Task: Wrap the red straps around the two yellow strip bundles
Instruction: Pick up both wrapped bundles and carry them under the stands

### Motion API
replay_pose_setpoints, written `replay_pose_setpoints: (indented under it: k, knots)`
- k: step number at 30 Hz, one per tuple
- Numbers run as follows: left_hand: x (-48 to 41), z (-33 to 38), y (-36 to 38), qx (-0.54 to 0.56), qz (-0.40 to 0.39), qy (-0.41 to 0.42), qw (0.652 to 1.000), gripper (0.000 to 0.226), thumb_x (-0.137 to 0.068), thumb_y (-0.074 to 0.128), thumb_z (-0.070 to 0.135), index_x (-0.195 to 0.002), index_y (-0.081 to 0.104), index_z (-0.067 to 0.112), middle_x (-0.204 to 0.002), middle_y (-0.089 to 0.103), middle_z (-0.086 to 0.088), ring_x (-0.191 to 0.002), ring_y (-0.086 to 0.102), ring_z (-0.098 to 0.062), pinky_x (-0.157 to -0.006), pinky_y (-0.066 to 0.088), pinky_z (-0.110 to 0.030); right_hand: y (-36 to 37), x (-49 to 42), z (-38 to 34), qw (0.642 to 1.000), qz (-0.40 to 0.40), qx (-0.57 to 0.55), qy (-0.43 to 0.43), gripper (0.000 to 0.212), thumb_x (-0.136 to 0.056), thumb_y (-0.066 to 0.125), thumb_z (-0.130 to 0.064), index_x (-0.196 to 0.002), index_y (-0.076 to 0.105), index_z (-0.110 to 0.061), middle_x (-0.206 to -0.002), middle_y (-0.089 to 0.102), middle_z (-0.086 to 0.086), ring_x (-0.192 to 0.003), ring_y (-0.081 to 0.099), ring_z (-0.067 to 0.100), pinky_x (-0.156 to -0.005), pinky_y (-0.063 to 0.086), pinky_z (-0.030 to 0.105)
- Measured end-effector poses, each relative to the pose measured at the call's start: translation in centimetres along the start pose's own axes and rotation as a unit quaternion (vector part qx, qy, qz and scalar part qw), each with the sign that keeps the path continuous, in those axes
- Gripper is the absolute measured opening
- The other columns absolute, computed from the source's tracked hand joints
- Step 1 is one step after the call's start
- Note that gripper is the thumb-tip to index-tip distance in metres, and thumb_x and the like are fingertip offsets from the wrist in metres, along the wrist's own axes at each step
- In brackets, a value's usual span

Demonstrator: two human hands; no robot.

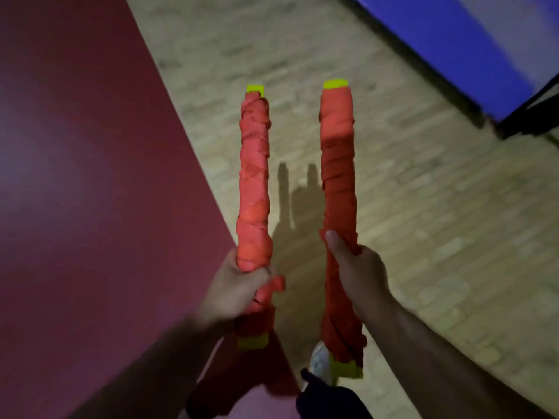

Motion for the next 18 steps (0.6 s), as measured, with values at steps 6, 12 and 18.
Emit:
replay_pose_setpoints:
  k: [6, 12, 18]
  knots:
    - [4.0, 18.3, 8.2, 0.031, -0.013, 0.133, 0.991, 0.046, -0.095, 0.055, 0.051, -0.112, 0.051, 0.008, -0.086, 0.060, -0.015, -0.082, 0.072, -0.046, -0.067, 0.054, -0.056, -13.4, 1.6, -15.0, 0.989, 0.030, -0.046, -0.134, 0.063, -0.076, 0.059, -0.078, -0.084, 0.071, -0.017, -0.080, 0.074, 0.002, -0.078, 0.071, 0.025, -0.080, 0.059, 0.050]
    - [5.2, 29.7, 13.1, 0.012, -0.030, 0.241, 0.970, 0.042, -0.096, 0.049, 0.047, -0.108, 0.055, 0.007, -0.083, 0.065, -0.017, -0.067, 0.074, -0.031, -0.048, 0.054, -0.033, -21.9, 2.7, -23.7, 0.963, 0.067, -0.174, -0.196, 0.053, -0.066, 0.062, -0.077, -0.082, 0.074, -0.028, -0.078, 0.075, 0.008, -0.079, 0.073, 0.034, -0.081, 0.059, 0.057]
    - [3.2, 38.6, 19.4, 0.008, -0.108, 0.309, 0.945, 0.041, -0.094, 0.062, 0.041, -0.107, 0.057, 0.003, -0.083, 0.065, -0.015, -0.060, 0.070, -0.021, -0.046, 0.050, -0.027, -30.3, 3.4, -28.8, 0.931, 0.153, -0.231, -0.239, 0.052, -0.074, 0.068, -0.070, -0.071, 0.074, -0.019, -0.071, 0.072, 0.017, -0.069, 0.070, 0.040, -0.076, 0.056, 0.064]
Point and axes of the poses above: each hand's wrist, its own x-axis away from the middle knuckle, its own y-axis out of the palm, z = x × y, the point moved 4 cm from there along -x, towards the middle knuckle
